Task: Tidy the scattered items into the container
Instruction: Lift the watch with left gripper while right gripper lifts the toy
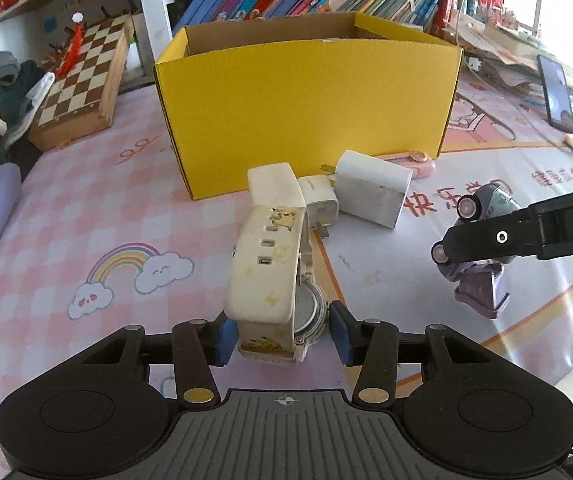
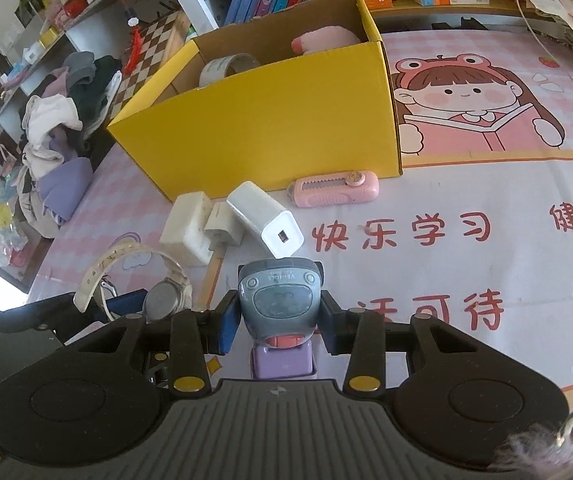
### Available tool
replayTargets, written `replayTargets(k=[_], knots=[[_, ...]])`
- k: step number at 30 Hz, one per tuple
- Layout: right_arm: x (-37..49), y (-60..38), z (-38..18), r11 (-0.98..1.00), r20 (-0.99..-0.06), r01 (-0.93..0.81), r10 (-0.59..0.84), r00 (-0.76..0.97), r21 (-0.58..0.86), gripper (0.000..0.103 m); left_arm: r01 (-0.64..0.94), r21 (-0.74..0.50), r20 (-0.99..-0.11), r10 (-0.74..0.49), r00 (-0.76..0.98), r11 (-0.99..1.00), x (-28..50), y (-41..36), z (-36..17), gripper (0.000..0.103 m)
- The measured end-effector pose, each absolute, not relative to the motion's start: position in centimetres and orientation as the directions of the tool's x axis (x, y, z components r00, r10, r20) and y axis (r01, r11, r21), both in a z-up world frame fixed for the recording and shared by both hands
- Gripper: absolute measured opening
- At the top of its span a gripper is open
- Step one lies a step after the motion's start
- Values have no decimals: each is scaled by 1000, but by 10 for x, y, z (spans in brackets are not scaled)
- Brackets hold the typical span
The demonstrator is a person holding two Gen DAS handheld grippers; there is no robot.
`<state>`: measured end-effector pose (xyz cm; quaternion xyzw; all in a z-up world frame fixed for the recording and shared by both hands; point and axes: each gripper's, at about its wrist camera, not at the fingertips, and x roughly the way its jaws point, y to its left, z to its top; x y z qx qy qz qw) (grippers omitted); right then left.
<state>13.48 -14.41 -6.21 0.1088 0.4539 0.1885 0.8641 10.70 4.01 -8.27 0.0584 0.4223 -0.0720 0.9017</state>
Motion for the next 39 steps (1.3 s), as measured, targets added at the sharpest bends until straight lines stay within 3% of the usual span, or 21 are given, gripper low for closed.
replayTargets(k=[39], knots=[[76,-130,-36,933,-722,-272,356,594,236,38,273,-18,-637,-221,739,962,46,42,-20,46]])
